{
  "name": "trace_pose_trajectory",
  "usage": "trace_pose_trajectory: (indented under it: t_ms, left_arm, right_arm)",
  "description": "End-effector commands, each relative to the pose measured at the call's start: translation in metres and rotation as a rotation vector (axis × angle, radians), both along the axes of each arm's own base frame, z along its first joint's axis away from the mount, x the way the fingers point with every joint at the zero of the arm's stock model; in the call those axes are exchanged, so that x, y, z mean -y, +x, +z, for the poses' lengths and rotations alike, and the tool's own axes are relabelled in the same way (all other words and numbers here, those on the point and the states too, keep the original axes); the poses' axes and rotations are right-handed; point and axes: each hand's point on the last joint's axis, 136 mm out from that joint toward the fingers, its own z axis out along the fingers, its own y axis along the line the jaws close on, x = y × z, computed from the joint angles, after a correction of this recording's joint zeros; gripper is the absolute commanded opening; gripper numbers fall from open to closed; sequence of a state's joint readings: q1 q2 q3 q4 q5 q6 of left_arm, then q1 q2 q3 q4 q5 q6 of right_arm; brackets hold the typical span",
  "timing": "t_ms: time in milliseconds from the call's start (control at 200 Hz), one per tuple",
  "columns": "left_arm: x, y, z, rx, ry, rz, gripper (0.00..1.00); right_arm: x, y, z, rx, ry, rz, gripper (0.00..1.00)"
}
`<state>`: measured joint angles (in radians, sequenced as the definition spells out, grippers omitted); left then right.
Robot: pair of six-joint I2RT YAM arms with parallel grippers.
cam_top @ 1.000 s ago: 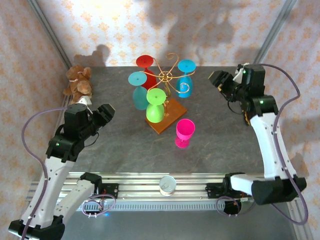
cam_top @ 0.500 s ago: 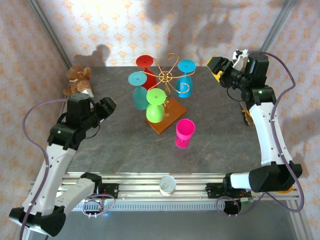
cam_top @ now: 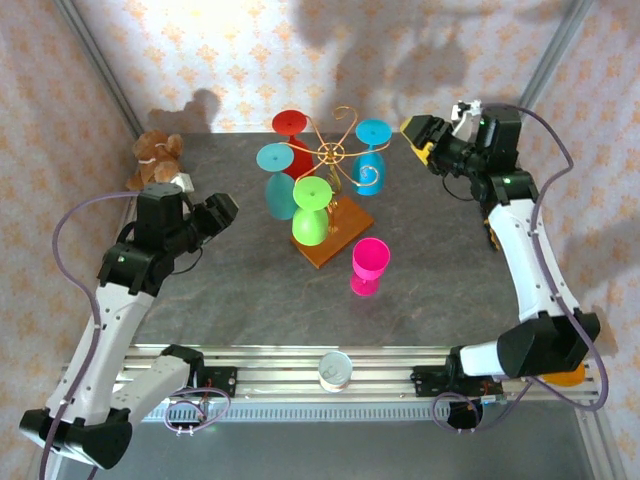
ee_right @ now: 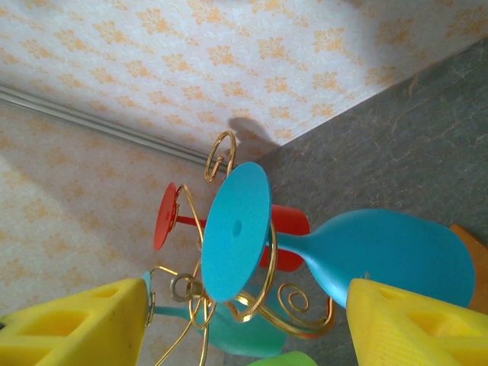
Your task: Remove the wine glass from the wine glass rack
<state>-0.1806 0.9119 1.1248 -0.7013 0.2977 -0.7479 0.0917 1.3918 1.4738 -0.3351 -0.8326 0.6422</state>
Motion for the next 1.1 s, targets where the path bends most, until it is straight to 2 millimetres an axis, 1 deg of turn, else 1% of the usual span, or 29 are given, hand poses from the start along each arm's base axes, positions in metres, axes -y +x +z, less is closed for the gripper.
trace_pose_trajectory:
  t_ms: [0,75,150,210,270,420,521,721,811,926,1016,1096]
  left_arm:
    - [-0.008,-0.008,0.007,0.024,0.04,0.013,0.6]
    - [-0.008,-0.011,0.007,0.031,0.03,0.015,0.6]
    - [-0.008,-0.014,0.006,0.036,0.03,0.012,0.6]
    - [-0.013,-0.018,0.007,0.038,0.046,0.028,0.6]
    - [-0.016,-0.02,0.009,0.049,0.052,0.042,0.6]
    - [-0.02,-0.025,0.011,0.059,0.062,0.058,0.61]
    - [-0.021,-0.026,0.01,0.057,0.069,0.06,0.61]
    - [-0.023,-0.027,0.009,0.053,0.083,0.059,0.61]
    - [-0.024,-0.028,0.008,0.052,0.089,0.064,0.61]
    - [-0.024,-0.028,0.007,0.052,0.095,0.061,0.61]
    - [-0.024,-0.027,0.006,0.05,0.101,0.06,0.61]
    - [-0.024,-0.027,0.007,0.052,0.102,0.06,0.61]
  right_arm:
    - [-0.008,0.015,0.017,0.069,-0.021,-0.005,0.69]
    - [-0.009,0.026,0.016,0.066,-0.021,-0.009,0.68]
    - [-0.013,0.035,0.013,0.064,-0.029,-0.002,0.65]
    - [-0.015,0.041,0.01,0.057,-0.034,-0.001,0.65]
    - [-0.016,0.046,0.007,0.05,-0.034,0.002,0.64]
    - [-0.02,0.053,0.009,0.051,-0.023,0.011,0.62]
    - [-0.024,0.055,0.011,0.052,-0.011,0.026,0.56]
    - [-0.026,0.061,0.003,0.027,0.001,0.028,0.43]
    - [-0.028,0.061,0.003,0.022,0.006,0.033,0.39]
    - [-0.029,0.061,0.003,0.021,0.012,0.039,0.38]
    - [-0.03,0.061,0.002,0.012,0.019,0.045,0.44]
    - [-0.03,0.06,0.0,0.005,0.017,0.045,0.44]
